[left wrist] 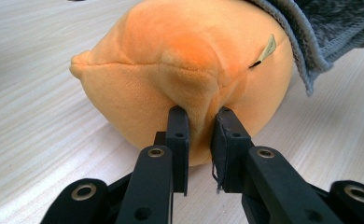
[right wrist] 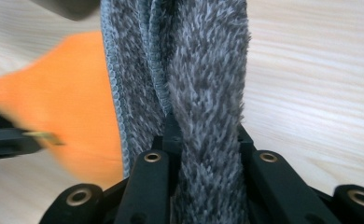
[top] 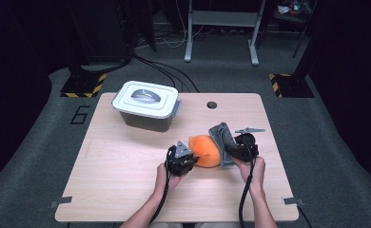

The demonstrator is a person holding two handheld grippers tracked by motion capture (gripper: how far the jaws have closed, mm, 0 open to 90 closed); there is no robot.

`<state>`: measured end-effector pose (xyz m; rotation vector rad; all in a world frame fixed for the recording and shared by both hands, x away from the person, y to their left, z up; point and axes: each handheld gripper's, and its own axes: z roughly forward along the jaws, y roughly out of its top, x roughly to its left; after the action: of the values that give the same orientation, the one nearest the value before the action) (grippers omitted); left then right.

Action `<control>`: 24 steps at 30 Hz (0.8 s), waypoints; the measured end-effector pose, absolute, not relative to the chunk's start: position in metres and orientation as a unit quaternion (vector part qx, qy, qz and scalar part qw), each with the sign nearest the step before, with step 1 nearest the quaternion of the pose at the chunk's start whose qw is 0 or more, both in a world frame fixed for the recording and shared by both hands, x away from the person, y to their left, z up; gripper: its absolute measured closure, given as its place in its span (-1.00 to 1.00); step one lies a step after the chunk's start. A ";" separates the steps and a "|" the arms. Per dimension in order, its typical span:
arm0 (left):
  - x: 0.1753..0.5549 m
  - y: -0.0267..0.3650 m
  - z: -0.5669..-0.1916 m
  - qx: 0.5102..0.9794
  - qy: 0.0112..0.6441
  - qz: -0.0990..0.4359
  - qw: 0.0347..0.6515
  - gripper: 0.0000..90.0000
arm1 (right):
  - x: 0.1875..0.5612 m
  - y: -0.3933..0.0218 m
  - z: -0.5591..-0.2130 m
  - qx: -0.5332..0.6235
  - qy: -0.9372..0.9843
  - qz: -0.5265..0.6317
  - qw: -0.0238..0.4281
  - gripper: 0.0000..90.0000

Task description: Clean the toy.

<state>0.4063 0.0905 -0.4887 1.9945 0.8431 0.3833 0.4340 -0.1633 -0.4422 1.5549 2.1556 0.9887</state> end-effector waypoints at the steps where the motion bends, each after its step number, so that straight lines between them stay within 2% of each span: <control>1: 0.406 0.091 -0.490 0.808 0.341 0.155 0.455 0.73 | 0.436 -0.166 -0.445 0.546 0.749 0.344 0.149 0.68; 13: 0.406 0.092 -0.491 0.808 0.342 0.155 0.454 0.72 | 0.454 -0.177 -0.482 0.589 0.741 0.303 0.109 0.67; 19: 0.406 0.092 -0.491 0.809 0.341 0.151 0.454 0.72 | 0.438 -0.186 -0.454 0.580 0.725 0.344 0.138 0.67; 21: 0.405 0.090 -0.491 0.808 0.340 0.157 0.455 0.72 | 0.427 -0.181 -0.432 0.558 0.730 0.365 0.147 0.67; 24: 0.404 0.089 -0.490 0.809 0.338 0.155 0.454 0.72 | 0.421 -0.171 -0.419 0.541 0.739 0.370 0.152 0.67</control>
<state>0.4045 0.0890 -0.4897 1.9973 0.8349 0.3837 0.4214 -0.1708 -0.4194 1.5539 2.1220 1.0620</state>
